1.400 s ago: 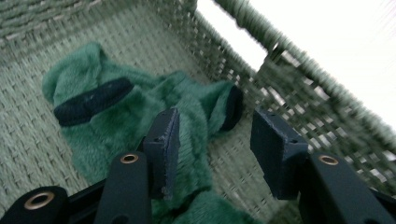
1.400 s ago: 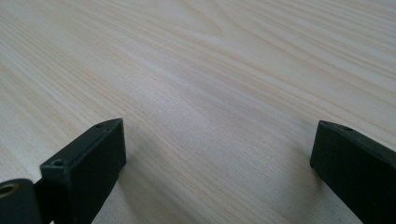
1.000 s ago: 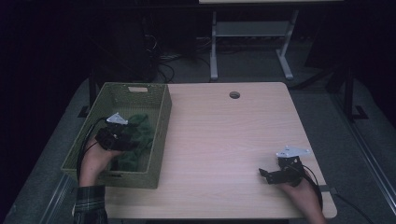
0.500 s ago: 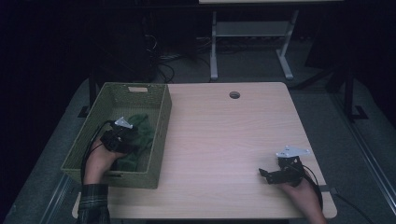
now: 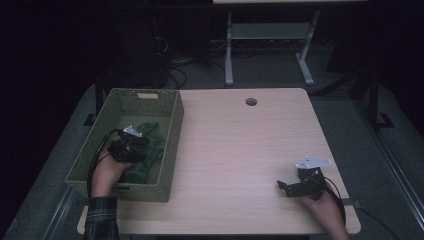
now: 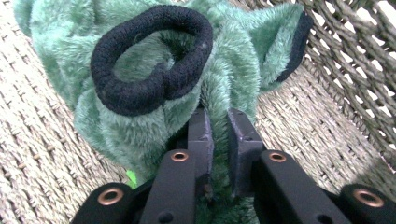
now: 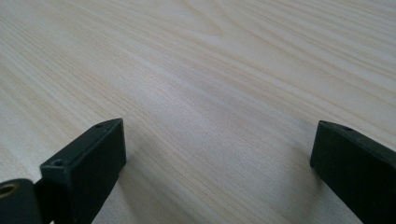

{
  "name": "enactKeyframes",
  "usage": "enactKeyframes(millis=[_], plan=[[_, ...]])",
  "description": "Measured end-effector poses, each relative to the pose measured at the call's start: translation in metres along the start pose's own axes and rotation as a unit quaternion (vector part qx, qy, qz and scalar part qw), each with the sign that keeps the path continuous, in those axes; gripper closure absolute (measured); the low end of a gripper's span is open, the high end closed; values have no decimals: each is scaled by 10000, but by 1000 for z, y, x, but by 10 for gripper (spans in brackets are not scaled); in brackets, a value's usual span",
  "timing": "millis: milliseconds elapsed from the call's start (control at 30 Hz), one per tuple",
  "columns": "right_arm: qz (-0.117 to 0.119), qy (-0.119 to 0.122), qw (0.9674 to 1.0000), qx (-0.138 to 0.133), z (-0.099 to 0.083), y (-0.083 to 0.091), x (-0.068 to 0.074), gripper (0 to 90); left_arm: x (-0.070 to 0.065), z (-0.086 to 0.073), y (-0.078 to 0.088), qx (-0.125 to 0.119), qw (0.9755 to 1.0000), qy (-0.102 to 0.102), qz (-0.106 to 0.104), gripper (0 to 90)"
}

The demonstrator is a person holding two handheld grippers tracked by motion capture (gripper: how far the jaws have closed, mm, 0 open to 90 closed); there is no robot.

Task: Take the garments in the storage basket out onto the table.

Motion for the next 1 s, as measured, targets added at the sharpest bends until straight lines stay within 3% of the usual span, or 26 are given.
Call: enactKeyframes(millis=[367,667,867,1000], plan=[[0,1,10000,2,0,0,0,31,0,6,23,-578,9980,199,-132,852],[1,0,10000,1,0,0,0,31,-1,9,45,-1098,9931,331,-264,860],[0,-2,10000,2,0,0,0,31,0,11,60,-1493,9871,464,-347,867],[0,-1,10000,1,0,0,0,31,-2,13,75,-1830,9810,511,-397,869]])
Point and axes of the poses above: each handheld gripper's, and its own axes: y roughly backward along the jaws, z roughly out of its top, x roughly to its left, the point moved 8 cm from there along -y, roughly forward along the jaws, and after that the axes turned 13 degrees about x, right-handed, at the moved point
